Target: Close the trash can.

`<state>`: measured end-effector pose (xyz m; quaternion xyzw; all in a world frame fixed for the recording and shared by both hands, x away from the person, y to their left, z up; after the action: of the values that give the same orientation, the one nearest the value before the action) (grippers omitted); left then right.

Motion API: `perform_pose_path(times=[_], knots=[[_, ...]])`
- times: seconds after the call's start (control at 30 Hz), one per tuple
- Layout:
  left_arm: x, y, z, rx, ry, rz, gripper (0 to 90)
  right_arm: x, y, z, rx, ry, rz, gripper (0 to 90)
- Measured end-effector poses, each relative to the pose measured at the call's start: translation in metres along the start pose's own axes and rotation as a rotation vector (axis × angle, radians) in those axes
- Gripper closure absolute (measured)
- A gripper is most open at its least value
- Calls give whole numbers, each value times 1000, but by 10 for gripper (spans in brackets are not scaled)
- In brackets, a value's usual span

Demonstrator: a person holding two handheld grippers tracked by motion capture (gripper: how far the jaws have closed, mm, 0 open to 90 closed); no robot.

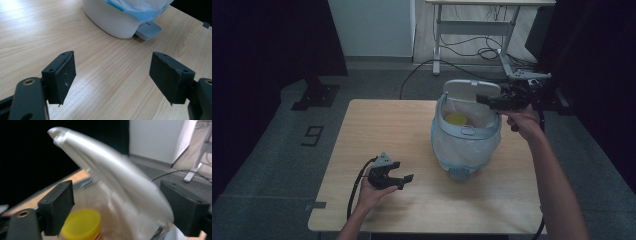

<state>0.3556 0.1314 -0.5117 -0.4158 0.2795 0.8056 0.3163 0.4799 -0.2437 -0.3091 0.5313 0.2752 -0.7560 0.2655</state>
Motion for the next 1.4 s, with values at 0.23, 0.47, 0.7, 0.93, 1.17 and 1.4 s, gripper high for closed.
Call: perform_pose_path(times=[0.23, 0.47, 0.7, 0.93, 1.17, 1.4], knots=[[0, 3, -2, 9, -9, -1, 213, 15, -31, 17, -75, -30, 53, 105], [1, 5, -4, 21, -26, -3, 211, 31, -39, 9, -96, -98, 61, 128], [3, 5, -6, 25, -41, -4, 212, 36, -38, -3, -9, -83, 63, 136], [3, 6, -7, 27, -47, -7, 213, 35, -41, -10, 94, -96, 87, 130], [3, 8, -8, 29, -49, -7, 213, 36, -46, -9, 151, -125, 100, 158], [3, 4, -7, 26, -43, 3, 214, 38, -53, 12, 132, -69, 101, 191]])
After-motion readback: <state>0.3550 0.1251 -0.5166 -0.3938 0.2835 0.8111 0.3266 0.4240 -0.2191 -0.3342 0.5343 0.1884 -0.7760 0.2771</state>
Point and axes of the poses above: each handheld gripper's, and its own axes: z roughly backward along the jaws, x roughly out of its underside, y roughly to its right, the point moved 3 cm from there along -z, roughly forward along the jaws, and after that the axes turned 4 degrees about y, right-handed, at the moved point
